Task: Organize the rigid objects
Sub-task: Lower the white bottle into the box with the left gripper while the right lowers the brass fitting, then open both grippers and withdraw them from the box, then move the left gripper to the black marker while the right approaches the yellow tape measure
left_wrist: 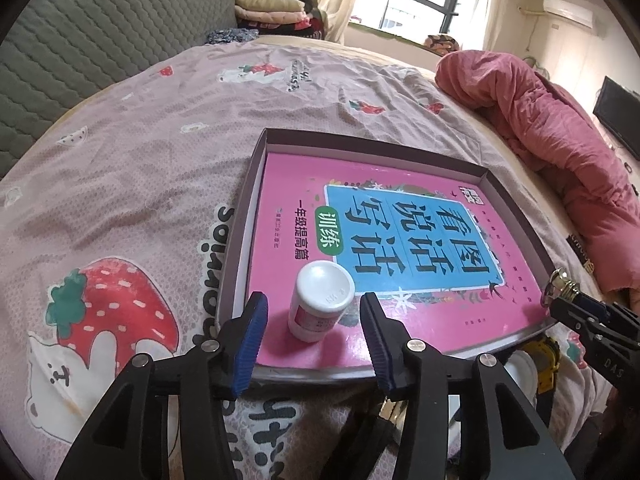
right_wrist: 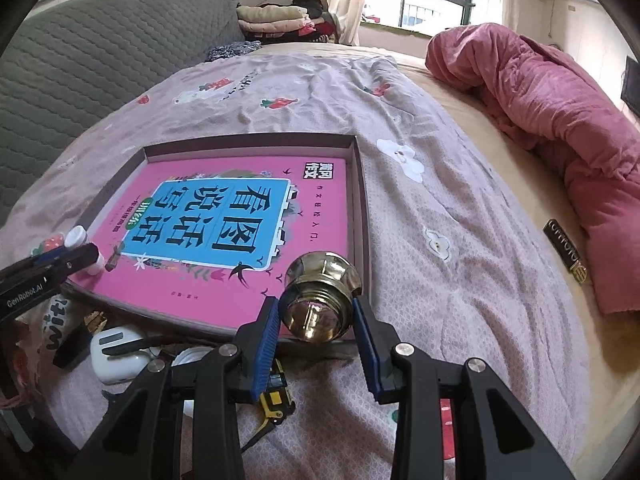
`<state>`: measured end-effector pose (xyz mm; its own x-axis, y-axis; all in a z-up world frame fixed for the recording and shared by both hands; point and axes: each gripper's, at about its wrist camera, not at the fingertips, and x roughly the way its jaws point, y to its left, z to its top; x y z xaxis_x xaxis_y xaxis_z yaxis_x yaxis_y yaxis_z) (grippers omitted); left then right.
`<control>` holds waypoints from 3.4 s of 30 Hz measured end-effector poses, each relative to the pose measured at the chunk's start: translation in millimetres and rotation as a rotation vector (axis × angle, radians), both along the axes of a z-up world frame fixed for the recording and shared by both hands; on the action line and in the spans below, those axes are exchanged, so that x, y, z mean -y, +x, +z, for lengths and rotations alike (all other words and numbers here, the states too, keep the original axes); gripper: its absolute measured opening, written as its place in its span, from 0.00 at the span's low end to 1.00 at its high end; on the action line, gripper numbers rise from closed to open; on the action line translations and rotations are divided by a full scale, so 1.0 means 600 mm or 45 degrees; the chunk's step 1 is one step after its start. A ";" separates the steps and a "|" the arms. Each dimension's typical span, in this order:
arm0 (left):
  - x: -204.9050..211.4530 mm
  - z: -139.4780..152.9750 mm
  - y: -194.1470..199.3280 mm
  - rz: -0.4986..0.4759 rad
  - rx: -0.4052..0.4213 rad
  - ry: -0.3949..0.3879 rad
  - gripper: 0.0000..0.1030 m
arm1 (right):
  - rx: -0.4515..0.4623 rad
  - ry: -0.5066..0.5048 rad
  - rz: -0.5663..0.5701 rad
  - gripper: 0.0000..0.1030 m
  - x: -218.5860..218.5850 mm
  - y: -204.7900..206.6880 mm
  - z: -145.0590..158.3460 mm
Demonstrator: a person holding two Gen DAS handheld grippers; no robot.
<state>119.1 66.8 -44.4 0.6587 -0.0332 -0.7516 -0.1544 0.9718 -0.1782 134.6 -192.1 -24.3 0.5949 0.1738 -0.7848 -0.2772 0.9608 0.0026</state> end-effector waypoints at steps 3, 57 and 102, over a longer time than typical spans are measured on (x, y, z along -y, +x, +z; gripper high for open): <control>0.000 0.006 -0.006 -0.004 0.011 -0.001 0.50 | 0.020 -0.013 0.004 0.36 -0.001 -0.007 0.002; 0.006 0.039 -0.049 -0.019 0.057 0.030 0.57 | 0.156 -0.038 0.057 0.46 -0.009 -0.064 0.026; 0.038 0.041 -0.134 -0.080 -0.075 0.110 0.65 | 0.112 0.011 0.096 0.47 0.007 -0.141 0.050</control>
